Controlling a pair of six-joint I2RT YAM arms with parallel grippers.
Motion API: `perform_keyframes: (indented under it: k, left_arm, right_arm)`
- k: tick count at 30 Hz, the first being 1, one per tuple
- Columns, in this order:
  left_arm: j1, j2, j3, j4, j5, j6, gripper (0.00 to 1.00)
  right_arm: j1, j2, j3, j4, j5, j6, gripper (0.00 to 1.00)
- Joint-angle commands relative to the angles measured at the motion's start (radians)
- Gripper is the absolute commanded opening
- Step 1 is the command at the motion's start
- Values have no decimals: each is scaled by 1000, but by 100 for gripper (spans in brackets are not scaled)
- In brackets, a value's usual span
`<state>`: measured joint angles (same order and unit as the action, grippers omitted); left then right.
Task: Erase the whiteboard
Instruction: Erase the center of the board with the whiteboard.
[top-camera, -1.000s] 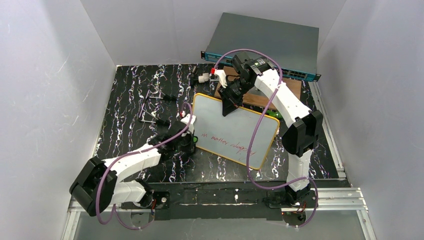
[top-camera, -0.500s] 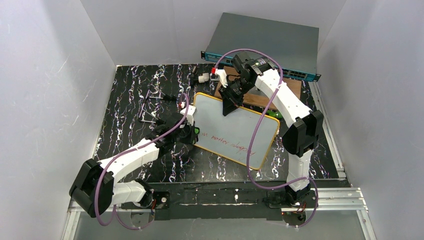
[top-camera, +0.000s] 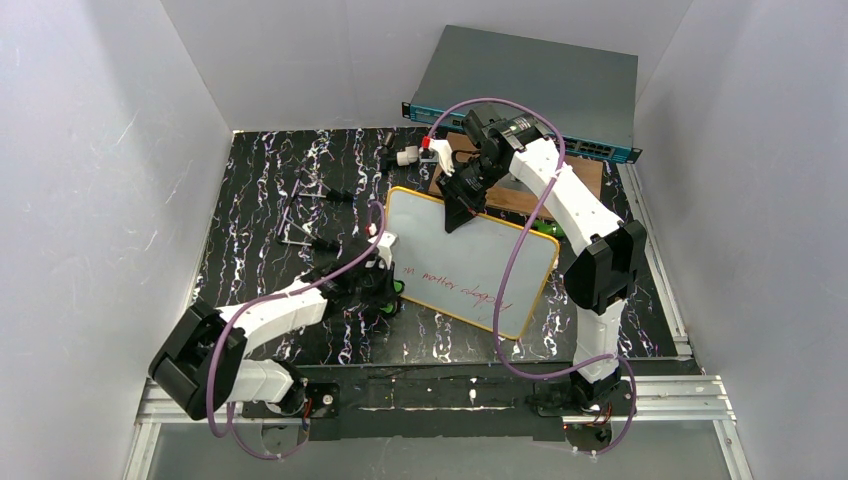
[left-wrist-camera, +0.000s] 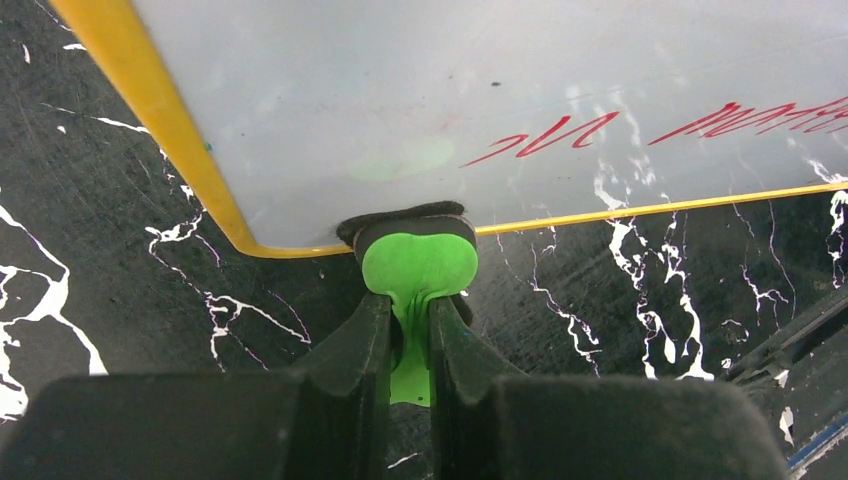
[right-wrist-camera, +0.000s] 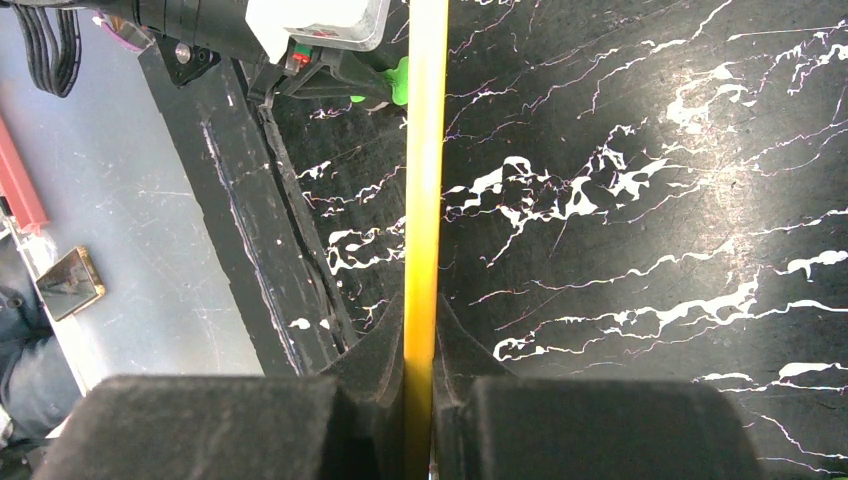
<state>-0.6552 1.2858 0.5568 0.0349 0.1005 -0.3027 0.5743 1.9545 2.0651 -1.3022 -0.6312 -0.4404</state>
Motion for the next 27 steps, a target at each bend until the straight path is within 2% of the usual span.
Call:
perform_keyframes:
  k: [1, 12, 15, 24, 27]
  left_arm:
    - [-7, -22, 84, 32, -8, 21, 0]
    - [-5, -62, 206, -17, -86, 83, 0]
    - [-5, -56, 160, -11, -122, 74, 0]
    - [-7, -3, -18, 55, -55, -23, 0]
    - [-7, 3, -29, 61, -53, -27, 0]
  right_arm:
    - [33, -37, -9, -45, -96, -36, 1]
    - [35, -39, -12, -46, -93, -36, 1]
    - [35, -45, -20, -44, -93, -38, 1]
    - [36, -44, -24, -44, -96, -38, 1]
    - [38, -43, -24, -44, -99, -39, 1]
